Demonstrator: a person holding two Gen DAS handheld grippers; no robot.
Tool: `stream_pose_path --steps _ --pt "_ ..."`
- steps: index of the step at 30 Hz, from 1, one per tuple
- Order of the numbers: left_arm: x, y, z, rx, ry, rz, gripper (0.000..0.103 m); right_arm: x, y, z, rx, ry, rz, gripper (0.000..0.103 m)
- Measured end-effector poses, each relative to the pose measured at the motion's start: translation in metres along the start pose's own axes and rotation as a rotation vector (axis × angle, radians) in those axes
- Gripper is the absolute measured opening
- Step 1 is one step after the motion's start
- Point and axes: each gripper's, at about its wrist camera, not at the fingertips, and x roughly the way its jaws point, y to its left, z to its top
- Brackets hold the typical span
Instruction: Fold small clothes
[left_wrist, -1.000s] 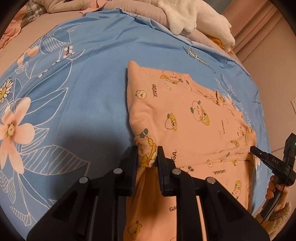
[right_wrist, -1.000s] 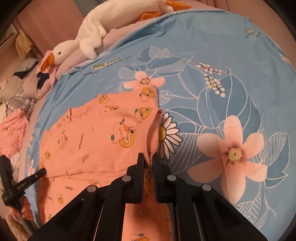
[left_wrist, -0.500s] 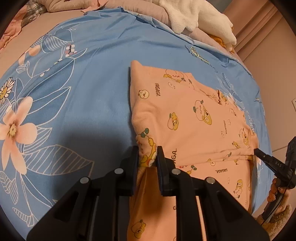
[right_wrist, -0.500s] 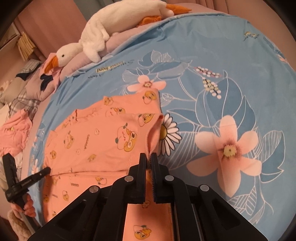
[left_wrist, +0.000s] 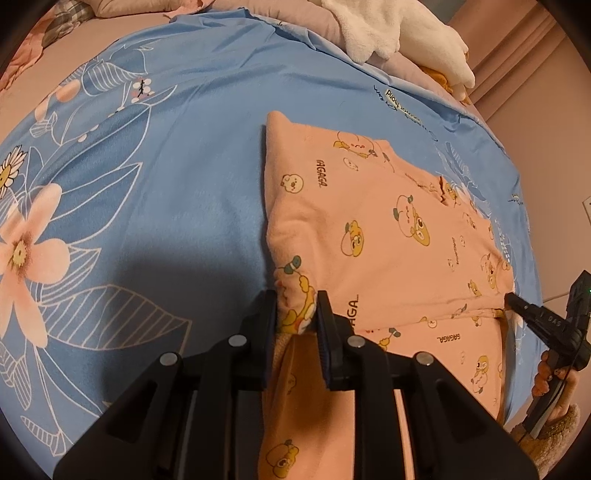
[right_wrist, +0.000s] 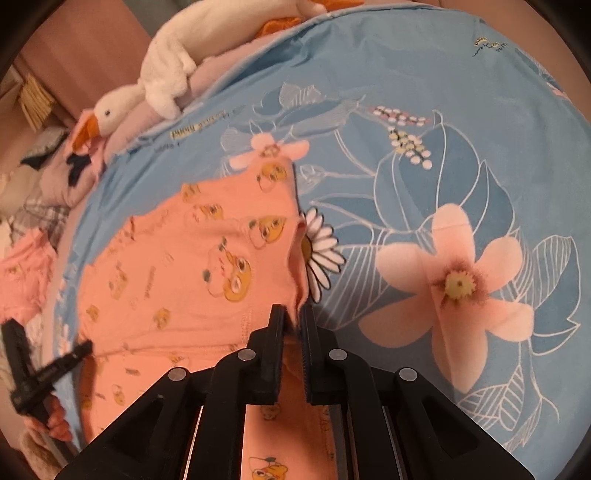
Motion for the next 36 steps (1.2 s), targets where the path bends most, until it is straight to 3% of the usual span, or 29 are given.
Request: stream_pose_path --steps 4,5,6,8,13,14,15,16,23,29,36 --pt "0.0 0.001 -0.001 -0.012 0.0 -0.003 0.022 -0.007 0.0 0.011 -0.02 -0.026 -0.025 0.011" --pt "0.0 0.001 -0.001 -0.011 -0.003 -0.001 0.022 -0.006 0.0 0.015 -0.024 -0.029 -0.032 0.016" --pt "0.0 0.001 -0.002 -0.01 -0.004 0.001 0.022 -0.004 -0.001 0.017 -0.021 -0.026 -0.03 0.029" --pt "0.0 0.001 -0.002 -0.008 -0.006 0.005 0.022 0.003 -0.002 0.022 -0.008 -0.014 -0.02 0.045" --pt "0.001 0.003 -0.002 -0.01 -0.007 0.004 0.023 0.019 0.003 0.032 0.006 -0.01 0.033 0.044" --pt "0.001 0.002 -0.002 -0.012 -0.008 0.003 0.023 0.021 0.005 0.032 0.006 -0.01 0.027 0.033" --pt "0.001 0.002 -0.002 -0.012 -0.009 0.003 0.023 0.023 0.007 0.033 -0.001 -0.014 0.008 0.013" --pt "0.001 0.002 -0.003 -0.01 -0.011 0.004 0.023 0.025 0.01 0.034 -0.014 -0.015 -0.017 0.01" --pt "0.001 0.003 -0.003 -0.002 -0.012 0.004 0.023 0.01 0.013 0.037 -0.034 -0.107 -0.031 0.007" --pt "0.002 0.001 -0.004 0.009 -0.021 0.008 0.023 0.036 0.004 0.036 -0.004 -0.033 -0.057 0.007" --pt "0.002 -0.001 -0.006 0.014 -0.035 0.018 0.023 0.04 0.0 0.034 0.005 -0.037 -0.067 0.007"
